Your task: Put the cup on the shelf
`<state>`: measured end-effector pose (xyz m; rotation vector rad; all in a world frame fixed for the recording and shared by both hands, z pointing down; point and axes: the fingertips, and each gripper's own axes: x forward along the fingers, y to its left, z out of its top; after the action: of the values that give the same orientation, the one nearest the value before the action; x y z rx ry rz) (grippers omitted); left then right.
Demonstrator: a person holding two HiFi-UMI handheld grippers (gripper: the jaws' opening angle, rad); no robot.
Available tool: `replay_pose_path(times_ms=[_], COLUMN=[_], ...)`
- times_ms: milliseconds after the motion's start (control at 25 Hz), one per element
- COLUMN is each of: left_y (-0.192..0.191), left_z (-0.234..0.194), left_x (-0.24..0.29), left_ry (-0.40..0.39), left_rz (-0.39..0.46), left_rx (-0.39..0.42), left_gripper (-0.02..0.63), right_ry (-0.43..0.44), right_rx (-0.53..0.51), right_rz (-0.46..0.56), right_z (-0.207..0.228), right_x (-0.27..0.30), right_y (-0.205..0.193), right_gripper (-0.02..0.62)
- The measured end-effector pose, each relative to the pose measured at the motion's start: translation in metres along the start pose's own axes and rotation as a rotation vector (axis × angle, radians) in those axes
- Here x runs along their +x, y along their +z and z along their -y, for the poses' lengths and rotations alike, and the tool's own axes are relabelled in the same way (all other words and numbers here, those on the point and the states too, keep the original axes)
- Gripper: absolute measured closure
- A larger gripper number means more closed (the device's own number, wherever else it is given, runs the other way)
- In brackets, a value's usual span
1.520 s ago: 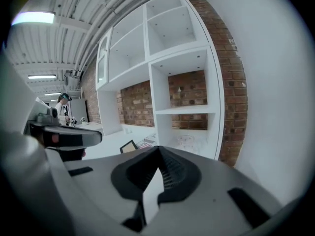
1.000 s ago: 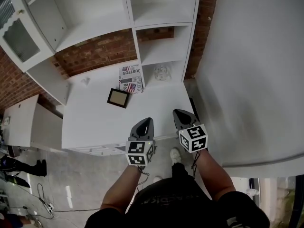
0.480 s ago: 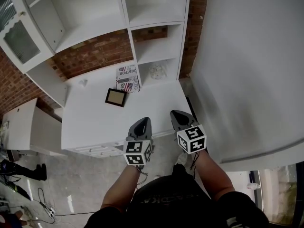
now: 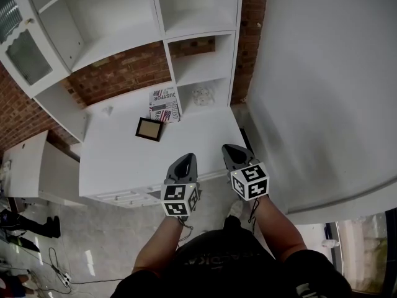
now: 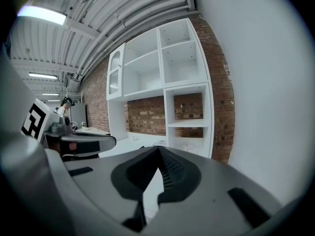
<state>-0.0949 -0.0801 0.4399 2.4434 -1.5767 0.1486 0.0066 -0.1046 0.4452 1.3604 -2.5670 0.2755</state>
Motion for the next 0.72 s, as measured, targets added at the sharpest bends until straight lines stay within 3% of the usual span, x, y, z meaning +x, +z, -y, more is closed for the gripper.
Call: replay_pose_path(times_ms=[720], left_y=[-0.005], left_z=[0.015], left_x=[-0.013], left_ry=[0.001], left_rz=[-0.003], left_rx=[0.0], left_gripper=[0.601], right_ry=[0.005], right_rx=[0.011], right_rz=[0.005], right_z=[-0.002], right_x=[-0.018], right_y=[-0.005], right_gripper=[0.595])
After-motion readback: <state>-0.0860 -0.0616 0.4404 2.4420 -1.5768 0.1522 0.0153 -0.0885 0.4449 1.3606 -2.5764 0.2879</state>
